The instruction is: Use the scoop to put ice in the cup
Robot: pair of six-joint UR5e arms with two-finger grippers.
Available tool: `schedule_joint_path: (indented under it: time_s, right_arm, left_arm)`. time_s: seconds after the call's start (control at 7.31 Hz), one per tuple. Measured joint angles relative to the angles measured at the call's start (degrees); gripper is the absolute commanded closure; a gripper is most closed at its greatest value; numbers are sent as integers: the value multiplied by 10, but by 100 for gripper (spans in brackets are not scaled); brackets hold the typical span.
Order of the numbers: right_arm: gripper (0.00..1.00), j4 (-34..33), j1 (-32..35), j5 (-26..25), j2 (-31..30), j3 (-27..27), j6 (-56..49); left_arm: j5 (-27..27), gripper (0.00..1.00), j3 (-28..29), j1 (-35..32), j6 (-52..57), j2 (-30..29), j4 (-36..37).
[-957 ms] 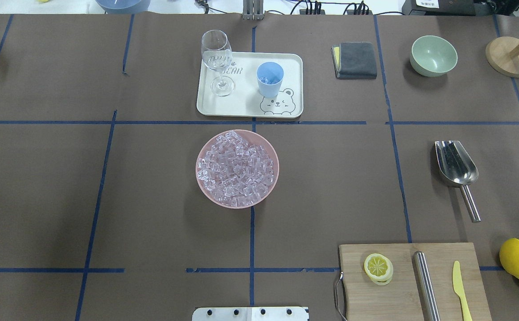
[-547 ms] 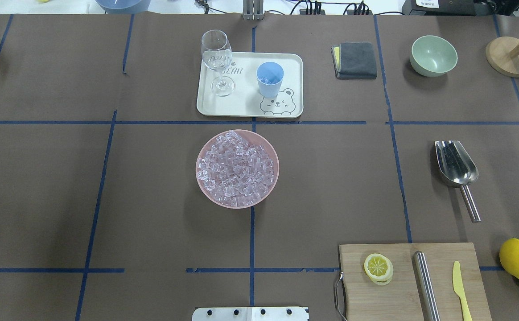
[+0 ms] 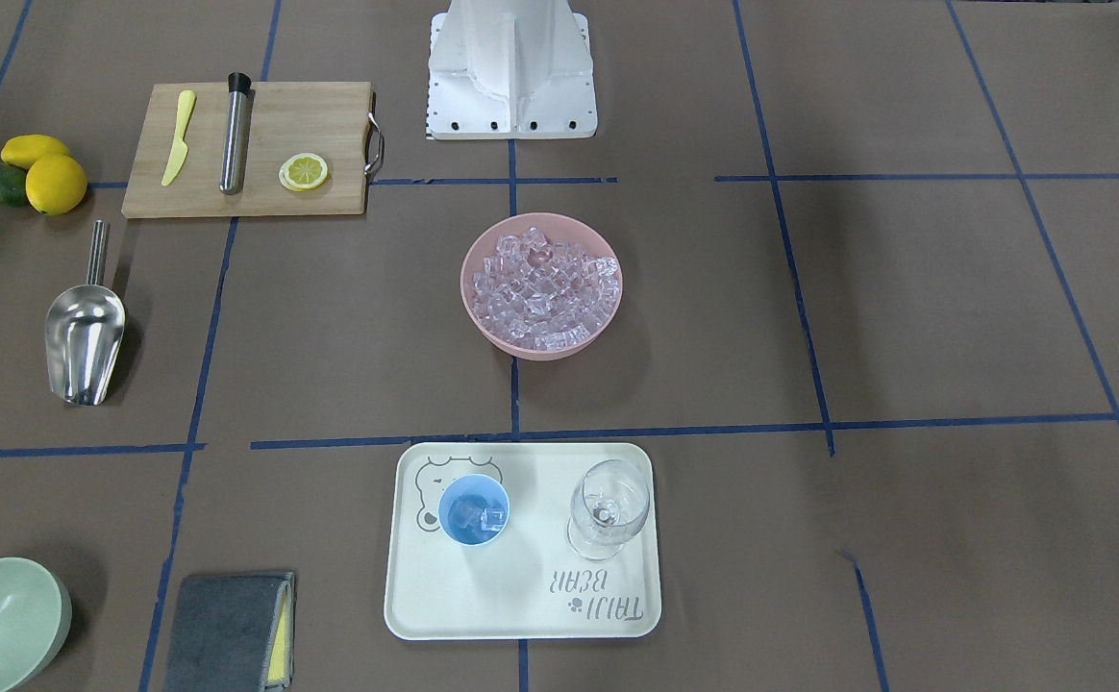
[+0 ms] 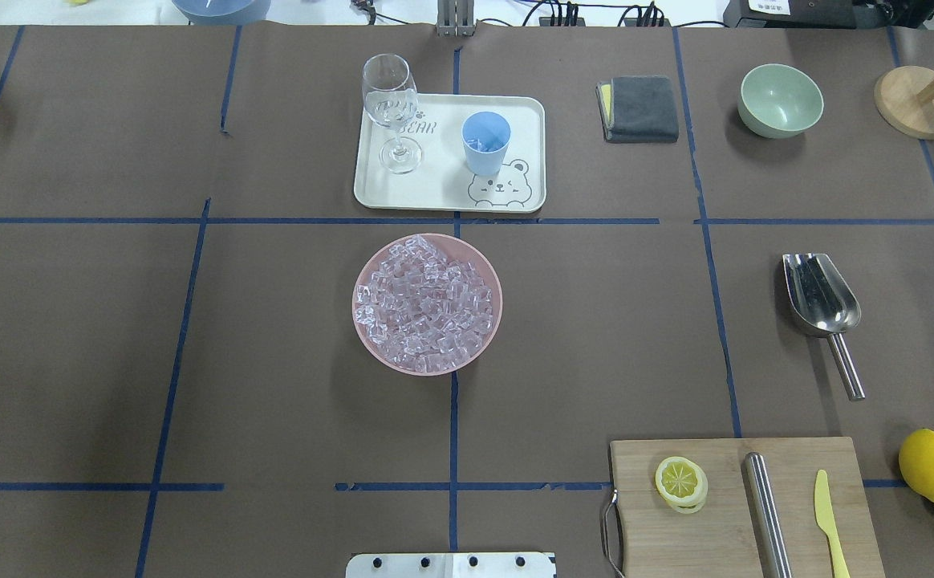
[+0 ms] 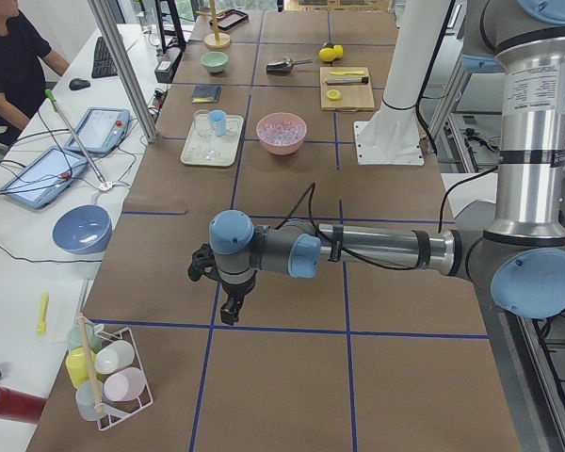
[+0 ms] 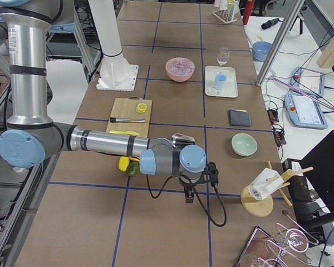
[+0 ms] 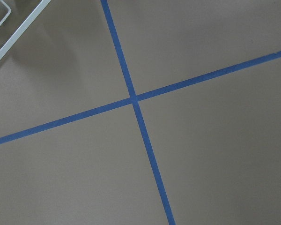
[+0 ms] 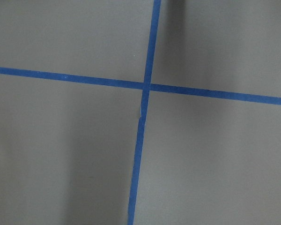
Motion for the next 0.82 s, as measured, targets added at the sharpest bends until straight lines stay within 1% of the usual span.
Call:
schedule_joint_path:
  time_s: [0.41,0.82]
  right_arm:
    - [0,-4,20,20,-2,7,4]
    - [0,-44,27,22,-5,40,20]
  left_arm:
    - [0,0,0,0,0,0,10]
    - [0,0,0,0,-1,0,17]
